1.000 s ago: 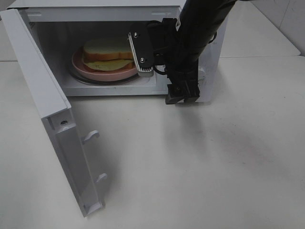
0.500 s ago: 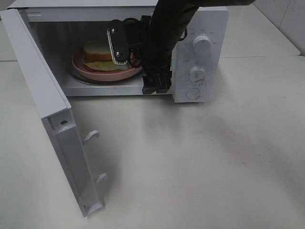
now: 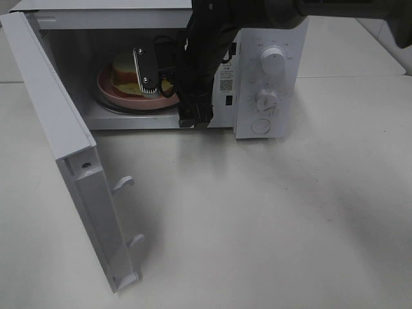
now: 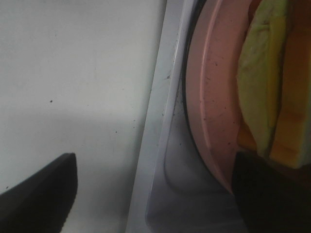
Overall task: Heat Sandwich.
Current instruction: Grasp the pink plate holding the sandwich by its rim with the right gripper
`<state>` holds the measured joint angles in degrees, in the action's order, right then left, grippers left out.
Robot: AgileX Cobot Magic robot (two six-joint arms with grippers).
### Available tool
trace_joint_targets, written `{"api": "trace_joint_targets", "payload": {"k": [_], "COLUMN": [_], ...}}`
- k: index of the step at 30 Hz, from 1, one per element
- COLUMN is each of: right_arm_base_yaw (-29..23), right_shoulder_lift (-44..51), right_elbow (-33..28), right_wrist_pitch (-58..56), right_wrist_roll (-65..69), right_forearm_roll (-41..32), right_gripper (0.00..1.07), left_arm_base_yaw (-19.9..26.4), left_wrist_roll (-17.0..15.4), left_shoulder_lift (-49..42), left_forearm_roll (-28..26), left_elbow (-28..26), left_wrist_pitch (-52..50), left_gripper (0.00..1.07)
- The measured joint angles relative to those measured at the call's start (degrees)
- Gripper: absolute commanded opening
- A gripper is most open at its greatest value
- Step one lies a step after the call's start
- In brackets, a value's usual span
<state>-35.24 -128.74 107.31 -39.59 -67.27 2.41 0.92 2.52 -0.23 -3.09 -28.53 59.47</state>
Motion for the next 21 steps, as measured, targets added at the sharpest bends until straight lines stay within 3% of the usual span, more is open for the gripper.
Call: {"api": "trace_joint_targets", "payload": {"k": [12,21], "right_arm_base_yaw": [0.0,0.0], "right_shoulder_lift": [-9.7,-11.5], "right_elbow": [13.7,16.4], "right_wrist_pitch": [-2.1,-4.0], "right_wrist_roll": [0.0,0.0], "right_forearm_roll": [0.0,0.7], "right_gripper": [0.82,0.81], "left_arm_base_yaw": [0.0,0.0], "left_wrist_roll": [0.0,0.0], "left_shoulder_lift": [0.0,0.0], "left_forearm_roll": [0.0,0.0], "left_elbow": [0.0,0.0], "left_wrist_pitch": [0.0,0.0], "left_gripper": [0.98,0.98]}}
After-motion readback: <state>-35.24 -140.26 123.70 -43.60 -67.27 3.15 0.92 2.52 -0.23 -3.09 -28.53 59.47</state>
